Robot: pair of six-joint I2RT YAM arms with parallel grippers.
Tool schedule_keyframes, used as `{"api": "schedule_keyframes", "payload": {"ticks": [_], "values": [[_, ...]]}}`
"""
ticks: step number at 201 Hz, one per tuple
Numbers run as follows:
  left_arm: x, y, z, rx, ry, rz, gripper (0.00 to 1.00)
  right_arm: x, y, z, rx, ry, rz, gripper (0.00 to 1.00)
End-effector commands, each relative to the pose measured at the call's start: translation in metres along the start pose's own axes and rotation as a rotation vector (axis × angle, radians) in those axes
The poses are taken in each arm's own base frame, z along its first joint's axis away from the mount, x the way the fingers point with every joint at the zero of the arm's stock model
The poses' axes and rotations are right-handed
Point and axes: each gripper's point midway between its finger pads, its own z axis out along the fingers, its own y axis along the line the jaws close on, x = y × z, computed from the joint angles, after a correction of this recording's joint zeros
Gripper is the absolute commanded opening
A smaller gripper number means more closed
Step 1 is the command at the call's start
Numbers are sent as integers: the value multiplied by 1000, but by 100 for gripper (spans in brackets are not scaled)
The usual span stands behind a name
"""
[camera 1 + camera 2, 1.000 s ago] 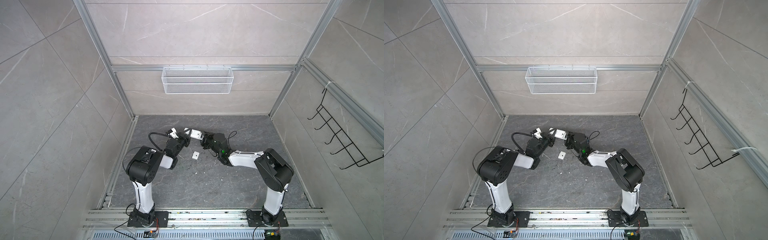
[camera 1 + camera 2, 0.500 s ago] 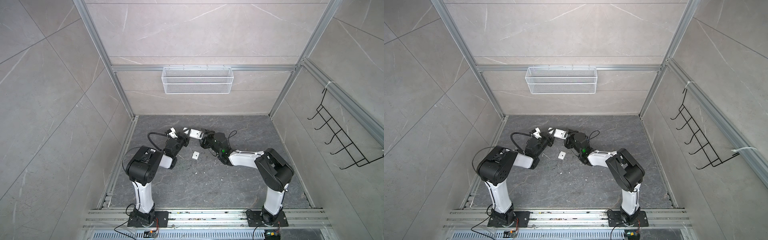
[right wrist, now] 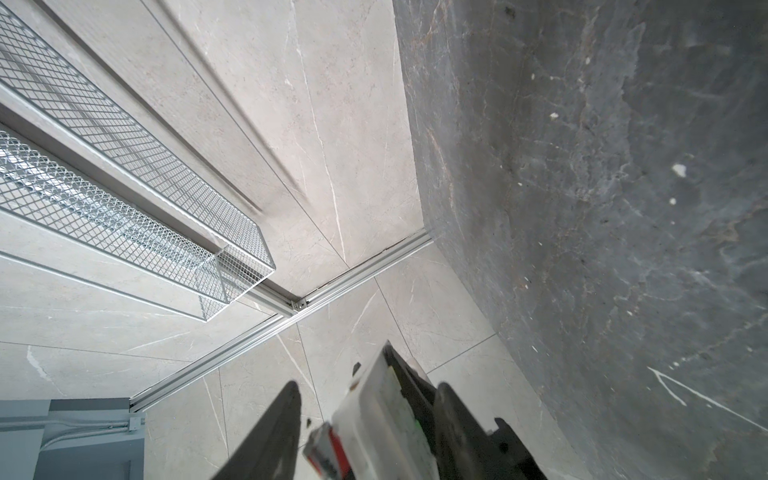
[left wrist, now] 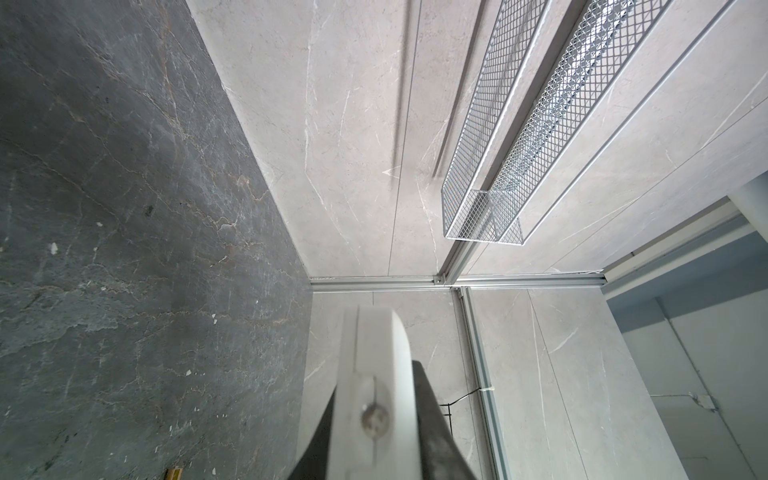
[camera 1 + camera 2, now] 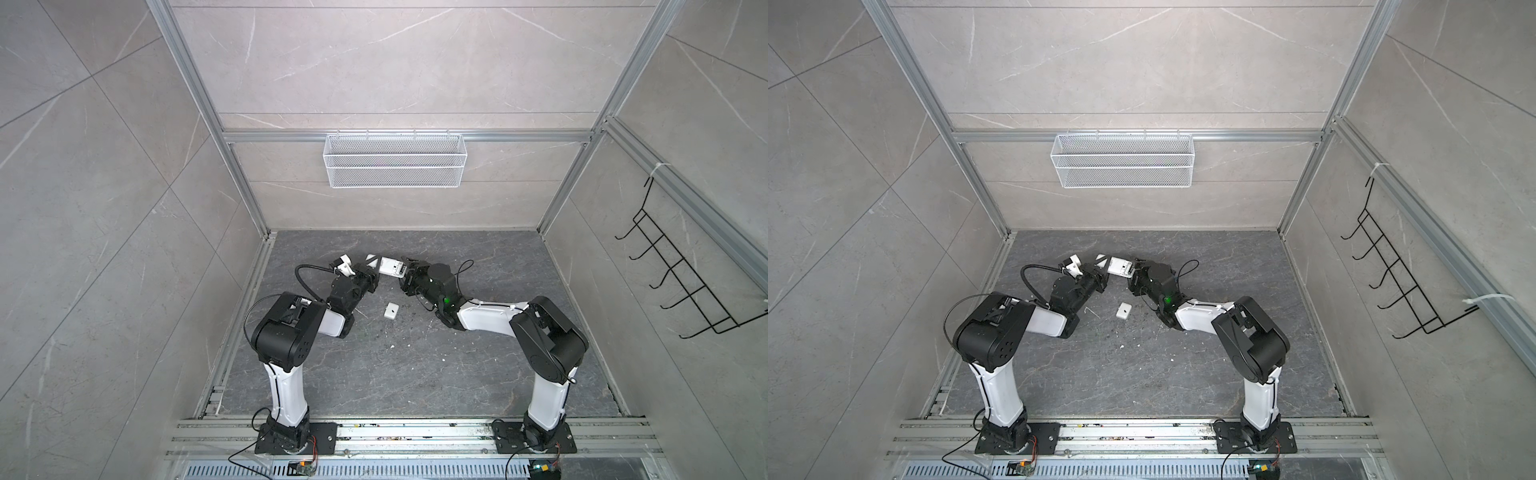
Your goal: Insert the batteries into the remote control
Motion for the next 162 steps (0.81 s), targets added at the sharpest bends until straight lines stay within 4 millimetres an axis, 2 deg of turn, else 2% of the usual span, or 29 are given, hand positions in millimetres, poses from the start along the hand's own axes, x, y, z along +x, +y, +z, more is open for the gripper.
{"api": "schedule_keyframes", "payload": {"ticks": [1, 48, 121, 162], "values": [[-3, -43, 2, 119, -7, 53, 0, 7, 14, -1, -31, 16, -10, 52], [-3, -41, 2, 114, -9, 51, 0, 7, 14, -1, -33, 15, -9, 50], [-3, -43, 2, 119, -8, 53, 0, 6, 13, -1, -31, 12, -10, 37], [-3, -43, 3, 121, -8, 50, 0, 5, 11, -2, -26, 8, -11, 37]]}}
